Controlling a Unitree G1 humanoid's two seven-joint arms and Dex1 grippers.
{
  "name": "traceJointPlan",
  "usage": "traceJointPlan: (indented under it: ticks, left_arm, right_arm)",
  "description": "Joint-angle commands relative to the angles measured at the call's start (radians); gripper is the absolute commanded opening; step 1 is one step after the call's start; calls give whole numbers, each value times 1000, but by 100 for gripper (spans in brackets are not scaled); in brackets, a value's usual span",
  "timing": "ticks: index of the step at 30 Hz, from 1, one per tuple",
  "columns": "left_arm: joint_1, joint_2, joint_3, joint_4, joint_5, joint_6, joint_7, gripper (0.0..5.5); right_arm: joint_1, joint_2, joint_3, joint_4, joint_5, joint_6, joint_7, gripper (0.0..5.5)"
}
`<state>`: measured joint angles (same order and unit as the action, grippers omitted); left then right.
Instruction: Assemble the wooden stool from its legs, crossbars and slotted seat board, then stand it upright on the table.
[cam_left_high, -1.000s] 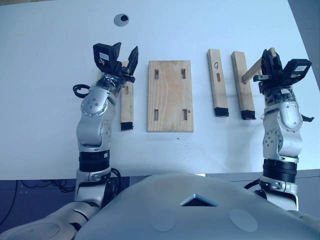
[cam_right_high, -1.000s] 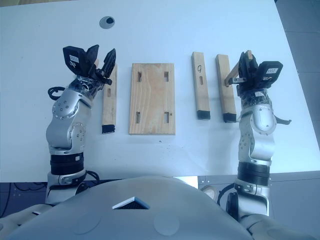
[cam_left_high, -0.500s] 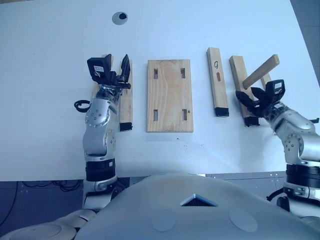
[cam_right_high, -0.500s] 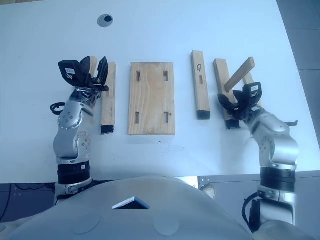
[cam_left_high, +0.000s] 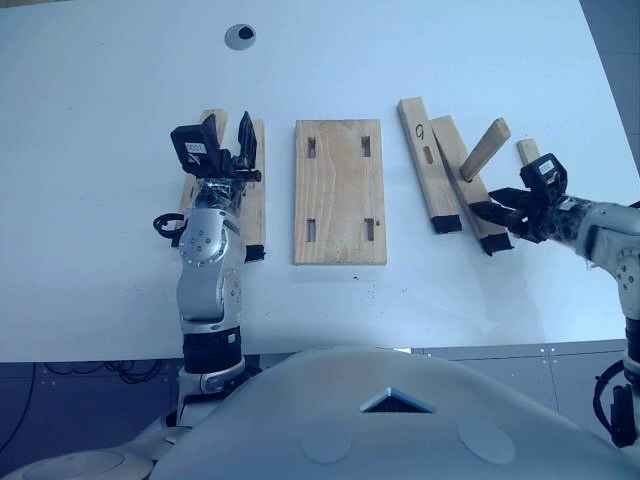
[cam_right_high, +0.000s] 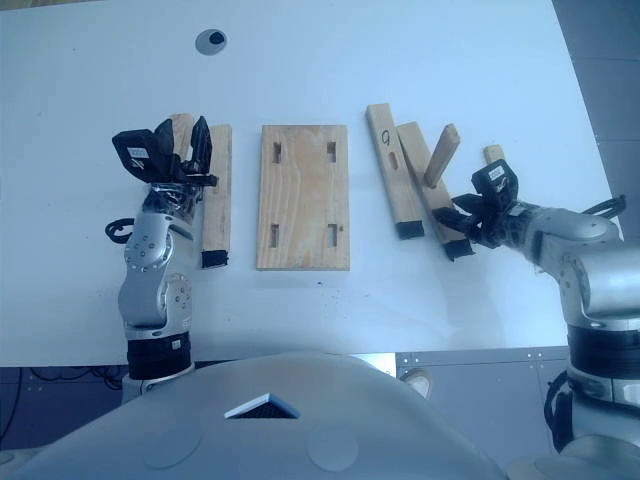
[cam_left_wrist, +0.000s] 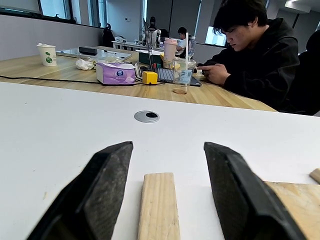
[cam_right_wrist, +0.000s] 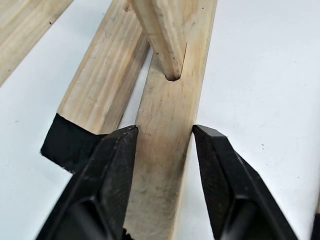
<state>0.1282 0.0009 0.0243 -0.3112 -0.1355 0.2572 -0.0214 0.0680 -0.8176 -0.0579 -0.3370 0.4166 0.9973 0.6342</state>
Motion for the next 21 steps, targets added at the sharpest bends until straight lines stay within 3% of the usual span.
traceJointPlan:
  ticks: [1,3,13,17,21]
  left_arm:
    - [-8,5,-1,13,16,-3,5,260]
    - [-8,5,0,16,17,-4,4,260]
    - [-4,-3,-4,23,29,-6,7,260]
    - [-4,0,-2,24,31,-4,4,260]
    - [-5,-1,-6,25,35,-1,3,260]
  right_arm:
    - [32,-23,46,8,-36,51,-22,155]
    - [33,-22,42,16,-39,41,-23,155]
    - [-153,30,-17,114,40,171,-12,323]
    - [-179,55,-58,104,86,232,-17,323]
    - [-134,-4,11,103,62,176,26,323]
